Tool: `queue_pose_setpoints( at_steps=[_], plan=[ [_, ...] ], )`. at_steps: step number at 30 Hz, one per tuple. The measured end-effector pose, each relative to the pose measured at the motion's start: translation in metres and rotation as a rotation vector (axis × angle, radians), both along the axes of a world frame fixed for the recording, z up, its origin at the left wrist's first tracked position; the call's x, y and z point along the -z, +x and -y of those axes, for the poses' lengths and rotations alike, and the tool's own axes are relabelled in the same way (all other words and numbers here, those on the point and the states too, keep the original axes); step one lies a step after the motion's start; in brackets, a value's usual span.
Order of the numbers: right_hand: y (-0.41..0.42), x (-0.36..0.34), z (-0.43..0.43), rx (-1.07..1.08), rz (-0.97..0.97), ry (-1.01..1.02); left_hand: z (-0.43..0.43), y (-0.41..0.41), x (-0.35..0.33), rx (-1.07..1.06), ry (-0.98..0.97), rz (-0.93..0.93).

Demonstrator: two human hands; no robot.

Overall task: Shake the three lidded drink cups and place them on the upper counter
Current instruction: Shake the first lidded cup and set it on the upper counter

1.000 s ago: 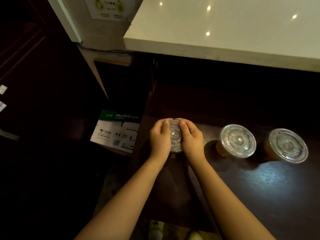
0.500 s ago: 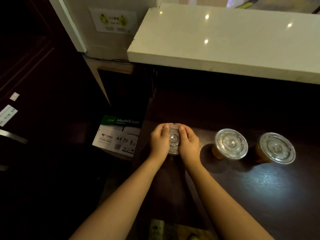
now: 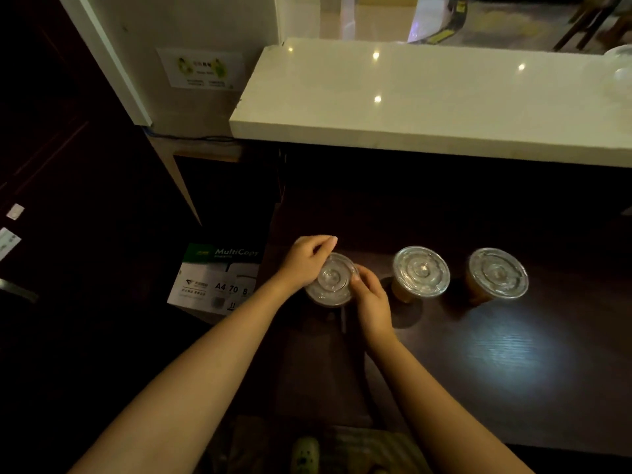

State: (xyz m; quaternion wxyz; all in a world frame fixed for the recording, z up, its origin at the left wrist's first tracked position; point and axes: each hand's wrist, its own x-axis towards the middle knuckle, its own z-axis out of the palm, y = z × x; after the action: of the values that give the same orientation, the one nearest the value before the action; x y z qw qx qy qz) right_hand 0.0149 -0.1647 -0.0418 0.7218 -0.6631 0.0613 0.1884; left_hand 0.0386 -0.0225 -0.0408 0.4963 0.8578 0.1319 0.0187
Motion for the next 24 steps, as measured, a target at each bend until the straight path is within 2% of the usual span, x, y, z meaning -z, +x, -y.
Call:
queue_pose_setpoints(
  at_steps=[4, 7, 8, 10, 13, 17, 20, 24],
  plan=[
    [-0.017, 0.004, 0.004, 0.013, -0.006, -0.006, -0.004, 0.011, -0.004, 0.121, 0.2, 0.011],
    [-0.025, 0.004, 0.004, 0.018, 0.017, -0.112, -0.005, 0.018, -0.01, 0.123, 0.328, 0.05],
    [-0.024, 0.002, 0.004, 0.015, 0.04, -0.16, -0.004, 0.018, -0.012, 0.069, 0.301, 0.086],
    [-0.016, -0.006, 0.005, 0.004, 0.112, -0.232, -0.001, 0.007, -0.014, -0.13, 0.128, 0.117],
    [0.011, -0.013, 0.0, -0.095, 0.258, -0.31, 0.01, -0.022, -0.008, -0.335, -0.035, 0.085],
    [0.032, -0.004, -0.012, -0.27, 0.319, -0.337, 0.043, -0.036, 0.001, -0.372, -0.073, 0.072],
    [0.032, 0.007, -0.012, -0.226, 0.321, -0.286, 0.049, -0.03, 0.006, -0.467, -0.047, 0.098],
    [0.032, 0.011, -0.015, -0.191, 0.327, -0.249, 0.048, -0.03, 0.011, -0.469, -0.006, 0.097]
  ],
)
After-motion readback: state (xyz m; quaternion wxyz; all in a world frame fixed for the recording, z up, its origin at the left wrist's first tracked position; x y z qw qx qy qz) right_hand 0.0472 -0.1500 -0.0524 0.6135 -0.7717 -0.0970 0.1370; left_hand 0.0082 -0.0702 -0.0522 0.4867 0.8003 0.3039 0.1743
